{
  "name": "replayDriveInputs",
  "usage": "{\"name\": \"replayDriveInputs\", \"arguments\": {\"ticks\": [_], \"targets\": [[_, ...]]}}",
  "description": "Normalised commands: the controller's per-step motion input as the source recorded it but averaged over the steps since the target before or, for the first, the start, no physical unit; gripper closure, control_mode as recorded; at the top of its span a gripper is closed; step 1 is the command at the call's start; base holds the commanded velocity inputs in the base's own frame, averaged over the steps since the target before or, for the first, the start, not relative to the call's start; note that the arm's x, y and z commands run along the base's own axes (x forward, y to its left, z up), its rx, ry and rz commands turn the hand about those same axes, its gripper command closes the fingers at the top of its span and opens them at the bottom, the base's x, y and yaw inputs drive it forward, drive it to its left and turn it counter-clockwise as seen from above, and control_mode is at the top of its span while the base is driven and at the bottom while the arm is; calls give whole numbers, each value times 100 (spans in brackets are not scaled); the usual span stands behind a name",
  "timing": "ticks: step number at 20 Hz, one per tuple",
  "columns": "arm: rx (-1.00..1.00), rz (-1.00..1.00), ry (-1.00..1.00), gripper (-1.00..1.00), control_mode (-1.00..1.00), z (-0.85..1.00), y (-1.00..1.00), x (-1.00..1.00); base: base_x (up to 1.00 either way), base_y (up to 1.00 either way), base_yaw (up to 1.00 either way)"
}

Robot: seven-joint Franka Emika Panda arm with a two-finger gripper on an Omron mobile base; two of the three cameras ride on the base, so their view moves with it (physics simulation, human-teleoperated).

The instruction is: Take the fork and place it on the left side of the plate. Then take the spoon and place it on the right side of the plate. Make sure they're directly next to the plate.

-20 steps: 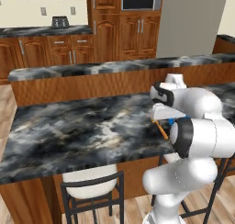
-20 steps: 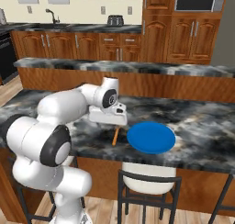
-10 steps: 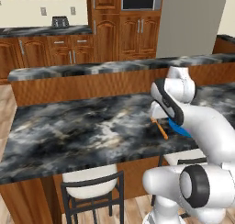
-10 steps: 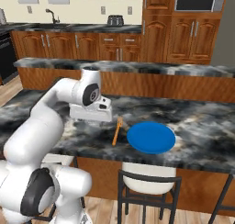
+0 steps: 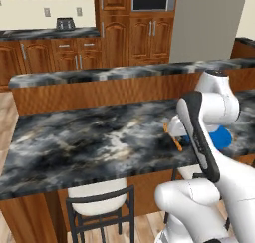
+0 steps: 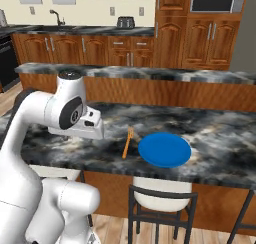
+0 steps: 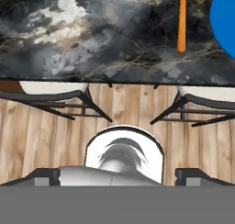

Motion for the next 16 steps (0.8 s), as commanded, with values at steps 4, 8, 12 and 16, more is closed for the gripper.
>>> {"name": "replayDriveInputs", "arguments": {"ticks": [4, 8, 12, 16], "targets": [[7, -3, -19, -100, -100, 65, 0, -78, 0, 0, 0], [4, -1, -23, -100, -100, 24, -2, -82, 0, 0, 0], [1, 0, -24, -100, -100, 0, 5, -75, 0, 0, 0], [0, 1, -4, -100, 100, 0, 8, -17, -36, 55, 1]]}}
